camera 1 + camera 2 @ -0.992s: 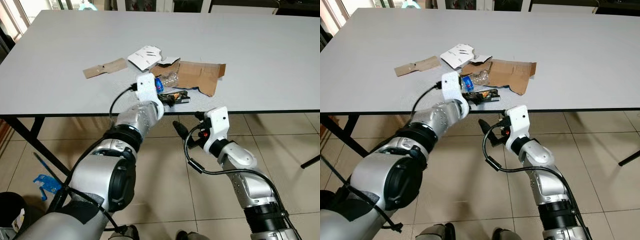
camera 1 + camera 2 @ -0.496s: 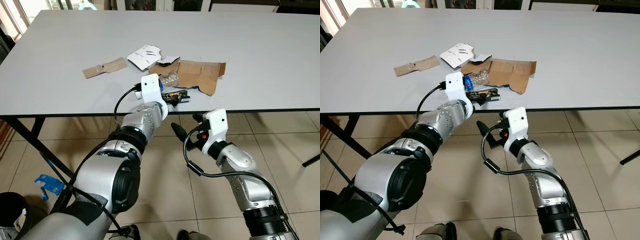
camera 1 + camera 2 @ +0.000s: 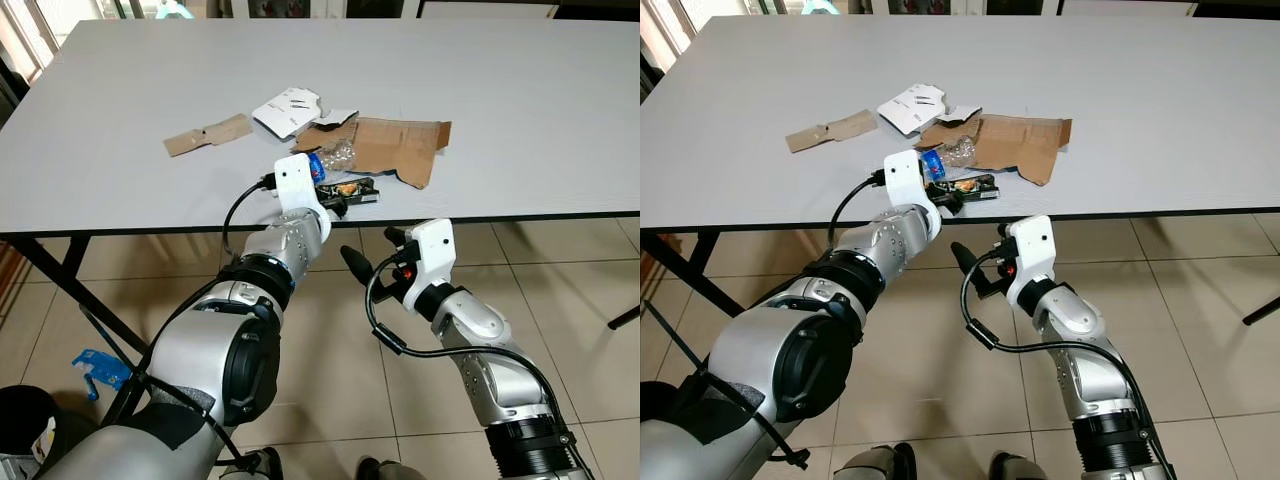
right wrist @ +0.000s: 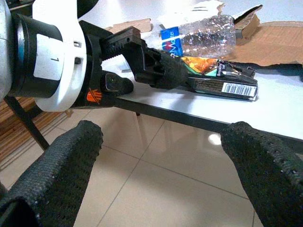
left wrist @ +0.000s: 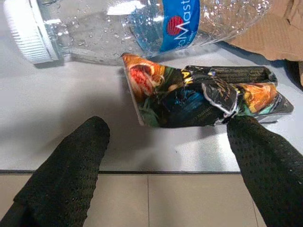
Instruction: Picking trash to rubbish bin
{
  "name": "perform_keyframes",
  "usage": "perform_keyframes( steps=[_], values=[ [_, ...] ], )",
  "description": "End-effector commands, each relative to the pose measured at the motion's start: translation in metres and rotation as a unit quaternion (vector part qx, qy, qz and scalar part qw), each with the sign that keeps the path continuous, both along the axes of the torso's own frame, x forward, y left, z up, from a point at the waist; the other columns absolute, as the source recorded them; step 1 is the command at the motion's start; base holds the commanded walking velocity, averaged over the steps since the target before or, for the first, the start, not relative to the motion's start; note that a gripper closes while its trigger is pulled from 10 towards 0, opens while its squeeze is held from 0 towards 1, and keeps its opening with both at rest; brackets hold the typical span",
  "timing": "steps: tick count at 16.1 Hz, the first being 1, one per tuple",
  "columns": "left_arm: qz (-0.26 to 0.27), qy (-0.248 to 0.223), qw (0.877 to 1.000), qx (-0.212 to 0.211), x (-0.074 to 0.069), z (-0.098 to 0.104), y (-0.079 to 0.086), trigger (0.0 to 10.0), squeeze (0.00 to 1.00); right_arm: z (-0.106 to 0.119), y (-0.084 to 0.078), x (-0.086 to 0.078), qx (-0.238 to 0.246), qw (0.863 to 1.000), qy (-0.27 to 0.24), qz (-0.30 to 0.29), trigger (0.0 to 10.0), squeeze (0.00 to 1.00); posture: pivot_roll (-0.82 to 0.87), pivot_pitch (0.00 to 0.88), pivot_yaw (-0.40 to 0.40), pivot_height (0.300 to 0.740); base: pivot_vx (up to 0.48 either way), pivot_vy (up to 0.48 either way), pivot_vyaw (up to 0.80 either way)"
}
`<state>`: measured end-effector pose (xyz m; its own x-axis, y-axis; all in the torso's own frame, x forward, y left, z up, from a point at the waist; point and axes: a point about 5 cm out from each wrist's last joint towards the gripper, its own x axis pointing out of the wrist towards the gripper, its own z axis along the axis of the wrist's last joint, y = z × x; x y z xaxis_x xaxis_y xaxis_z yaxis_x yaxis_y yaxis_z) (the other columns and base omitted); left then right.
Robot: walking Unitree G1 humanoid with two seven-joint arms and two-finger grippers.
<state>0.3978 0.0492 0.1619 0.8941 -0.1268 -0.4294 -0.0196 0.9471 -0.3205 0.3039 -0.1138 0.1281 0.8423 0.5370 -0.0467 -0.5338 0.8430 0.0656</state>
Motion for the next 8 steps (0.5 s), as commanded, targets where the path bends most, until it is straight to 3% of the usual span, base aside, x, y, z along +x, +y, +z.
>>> perform_keyframes(
  steps=[1, 2, 3, 4, 5, 6, 8],
  values=[
    [0.007, 0.022, 1.000, 0.004, -0.0024, -0.0055, -0.0013, 10.0, 0.00, 0.0008, -0.0007, -0.0025, 0.005, 1.000, 0.001, -0.001, 10.0, 0.00, -0.10, 0.148, 0.022, 0.740, 0.000, 0.000, 0.00],
    [0.009, 0.023, 1.000, 0.002, -0.0024, -0.0055, -0.0009, 10.0, 0.00, 0.0008, -0.0007, -0.0027, 0.005, 1.000, 0.002, -0.002, 10.0, 0.00, -0.10, 0.149, 0.023, 0.740, 0.000, 0.000, 0.00],
    [0.012, 0.025, 1.000, -0.002, -0.0021, -0.0057, 0.0002, 3.9, 0.00, 0.0007, -0.0008, -0.0029, 0.005, 1.000, 0.003, -0.002, 10.0, 0.00, -0.11, 0.149, 0.023, 0.740, 0.000, 0.000, 0.00],
    [0.014, 0.026, 1.000, -0.005, -0.0021, -0.0058, 0.0008, 2.2, 0.00, 0.0007, -0.0009, -0.0031, 0.005, 1.000, 0.003, -0.002, 10.0, 0.00, -0.11, 0.149, 0.023, 0.740, 0.000, 0.000, 0.00],
    [0.014, 0.026, 1.000, -0.005, -0.0021, -0.0058, 0.0008, 2.2, 0.00, 0.0007, -0.0009, -0.0031, 0.005, 1.000, 0.003, -0.002, 10.0, 0.00, -0.11, 0.149, 0.023, 0.740, 0.000, 0.000, 0.00],
    [0.016, 0.026, 1.000, -0.007, -0.0020, -0.0058, 0.0011, 0.0, 0.00, 0.0007, -0.0010, -0.0032, 0.005, 1.000, 0.003, -0.002, 10.0, 0.00, -0.11, 0.150, 0.023, 0.740, 0.000, 0.000, 0.00],
    [0.016, 0.026, 0.999, -0.009, -0.0019, -0.0055, 0.0009, 0.0, 0.00, 0.0008, -0.0006, -0.0034, 0.005, 1.000, 0.004, -0.002, 10.0, 0.00, -0.11, 0.151, 0.023, 0.740, 0.000, 0.000, 0.00]
  ],
)
